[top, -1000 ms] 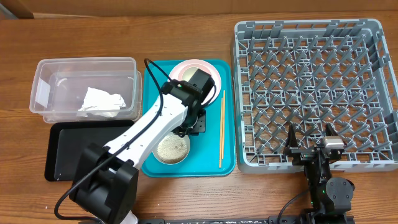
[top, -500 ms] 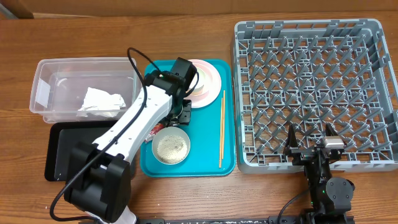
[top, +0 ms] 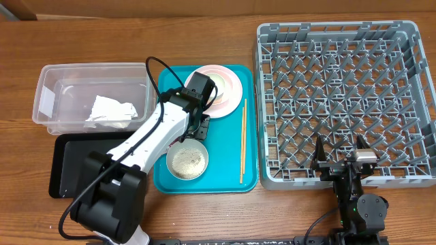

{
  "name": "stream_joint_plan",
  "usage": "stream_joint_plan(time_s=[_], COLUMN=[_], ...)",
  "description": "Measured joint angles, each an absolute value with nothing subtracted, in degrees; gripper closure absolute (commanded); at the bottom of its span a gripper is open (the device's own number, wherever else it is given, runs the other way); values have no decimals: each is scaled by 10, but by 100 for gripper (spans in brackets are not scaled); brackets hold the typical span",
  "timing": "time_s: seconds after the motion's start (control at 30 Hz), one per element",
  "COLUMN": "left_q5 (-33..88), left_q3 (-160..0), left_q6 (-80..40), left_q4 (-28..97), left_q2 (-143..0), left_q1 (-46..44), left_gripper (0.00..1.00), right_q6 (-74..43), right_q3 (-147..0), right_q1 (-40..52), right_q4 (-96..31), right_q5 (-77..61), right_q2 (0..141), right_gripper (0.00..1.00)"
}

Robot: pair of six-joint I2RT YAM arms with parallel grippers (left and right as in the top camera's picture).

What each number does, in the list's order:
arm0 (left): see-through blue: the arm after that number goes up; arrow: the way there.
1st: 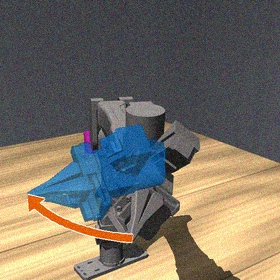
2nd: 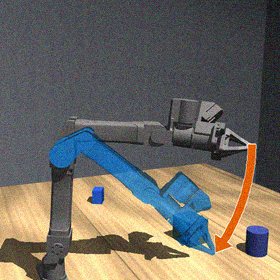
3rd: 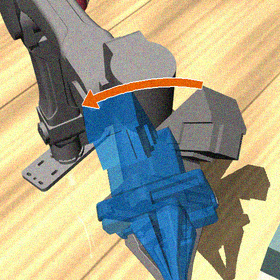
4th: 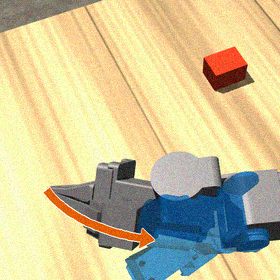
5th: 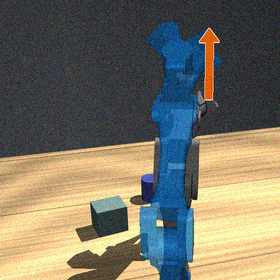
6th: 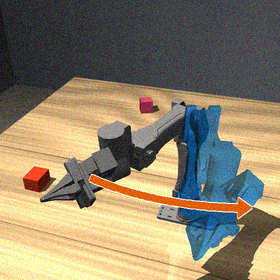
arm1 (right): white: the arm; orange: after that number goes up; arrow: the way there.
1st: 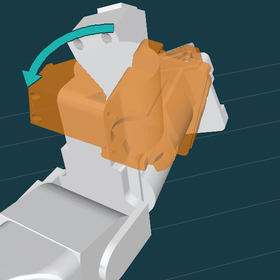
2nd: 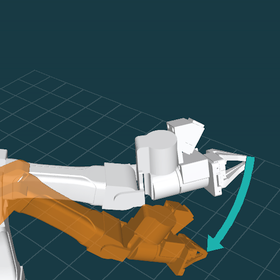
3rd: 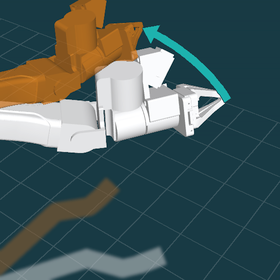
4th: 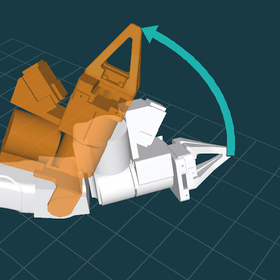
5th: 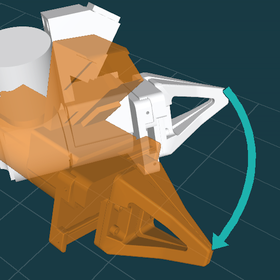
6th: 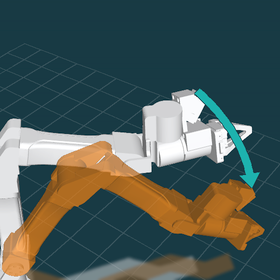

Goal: Sort waste into correct bins and load items into the dishwasher
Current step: 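Lower the left gripper and grasp the red snack wrapper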

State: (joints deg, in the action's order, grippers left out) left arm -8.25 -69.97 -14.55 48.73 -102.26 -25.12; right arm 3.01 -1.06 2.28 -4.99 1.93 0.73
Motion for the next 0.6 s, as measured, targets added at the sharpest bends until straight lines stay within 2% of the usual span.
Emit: stream_joint_plan(time_s=[0.13,0.37,0.5,0.6], left_q5=[-84,-86,-87,-88], left_q3=[-669,-651,-651,-651], left_q6=[-145,-144,-143,-143], left_q4=[452,436,432,425], left_q2=[-1023,-1023,-1023,-1023], left_q1=[-251,-251,-251,-251], left_gripper=[50,61,76,96], right_q6=[30,30,30,30], right_q3=[-11,-11,-11,-11], right_q1=[23,23,23,23], right_q4=[-50,-50,-50,-50], right_q5=[19,19,19,19], right_q2=[7,7,7,7], right_gripper=[0,0,0,0])
